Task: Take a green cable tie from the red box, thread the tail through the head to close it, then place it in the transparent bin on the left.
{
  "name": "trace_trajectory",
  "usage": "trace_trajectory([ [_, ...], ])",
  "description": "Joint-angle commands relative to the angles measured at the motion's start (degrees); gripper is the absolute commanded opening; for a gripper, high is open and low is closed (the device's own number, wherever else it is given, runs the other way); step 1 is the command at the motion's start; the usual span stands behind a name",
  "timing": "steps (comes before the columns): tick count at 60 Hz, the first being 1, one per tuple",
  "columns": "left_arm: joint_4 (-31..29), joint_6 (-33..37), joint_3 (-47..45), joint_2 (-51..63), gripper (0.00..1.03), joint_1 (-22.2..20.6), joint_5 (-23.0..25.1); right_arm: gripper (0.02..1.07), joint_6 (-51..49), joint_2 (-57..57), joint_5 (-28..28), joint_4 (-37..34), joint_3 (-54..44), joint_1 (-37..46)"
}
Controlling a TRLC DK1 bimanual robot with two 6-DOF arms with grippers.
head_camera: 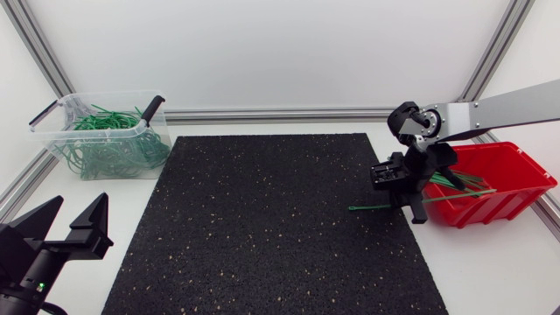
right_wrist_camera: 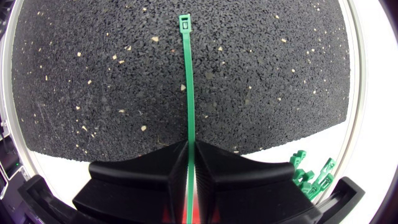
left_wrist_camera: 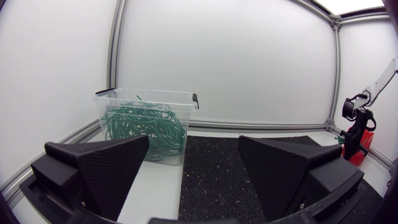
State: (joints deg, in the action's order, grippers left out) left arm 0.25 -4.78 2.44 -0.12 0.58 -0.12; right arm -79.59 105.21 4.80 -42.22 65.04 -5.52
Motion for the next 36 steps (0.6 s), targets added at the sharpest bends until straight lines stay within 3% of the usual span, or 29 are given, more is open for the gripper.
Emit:
trace_trajectory([
  [1,-1.5,-1.1,-2.3,0.1,1.00,-0.4,0.0,0.08,-1.3,-1.7,0.7,-1.0,-1.3,-0.2],
  [25,-1.5,-1.1,-2.3,-0.1,1.00,-0.8,-0.1,0.08,-0.3,-16.3,0.1,-0.1,-8.8,-2.1],
  [36,-1.0,-1.2,-2.3,-0.7,1.00,-1.1,0.0,0.08,6.8,-25.2,-1.3,2.8,-11.4,-5.6],
])
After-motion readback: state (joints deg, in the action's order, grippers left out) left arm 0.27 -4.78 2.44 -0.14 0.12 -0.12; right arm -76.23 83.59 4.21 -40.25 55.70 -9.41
